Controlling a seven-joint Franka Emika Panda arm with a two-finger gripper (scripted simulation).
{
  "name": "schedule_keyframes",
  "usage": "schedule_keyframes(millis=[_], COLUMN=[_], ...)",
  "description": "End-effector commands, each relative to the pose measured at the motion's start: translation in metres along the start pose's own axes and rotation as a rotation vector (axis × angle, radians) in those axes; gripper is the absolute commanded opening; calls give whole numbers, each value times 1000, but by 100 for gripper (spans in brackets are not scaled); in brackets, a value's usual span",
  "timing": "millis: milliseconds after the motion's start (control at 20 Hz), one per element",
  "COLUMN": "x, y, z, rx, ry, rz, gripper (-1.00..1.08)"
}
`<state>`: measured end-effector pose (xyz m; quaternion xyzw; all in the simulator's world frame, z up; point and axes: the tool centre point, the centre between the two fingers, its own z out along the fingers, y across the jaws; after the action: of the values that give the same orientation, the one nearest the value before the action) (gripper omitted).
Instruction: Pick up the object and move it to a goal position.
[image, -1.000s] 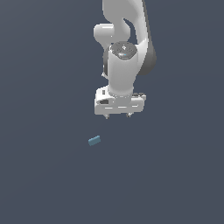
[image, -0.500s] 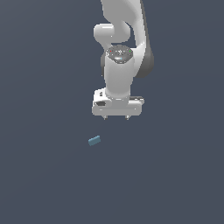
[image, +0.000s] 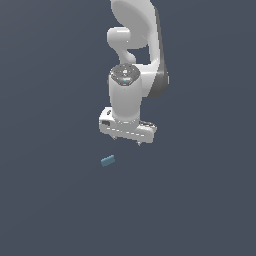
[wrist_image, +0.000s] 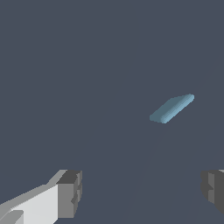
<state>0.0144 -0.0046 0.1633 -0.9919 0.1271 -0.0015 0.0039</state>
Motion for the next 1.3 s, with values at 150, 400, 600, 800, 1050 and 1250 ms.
schedule_keyframes(millis=[150,400,600,800,1050,1250], x=[13,24,32,40,46,49], y=[16,32,45,57,69,75], z=[16,31,43,54,64,70], rx=[4,4,2,-1,-5,-7], ry=[-5,-7,-7,-6,-3,0], rz=[195,372,512,641,761,824], gripper=[100,100,100,100,100,100])
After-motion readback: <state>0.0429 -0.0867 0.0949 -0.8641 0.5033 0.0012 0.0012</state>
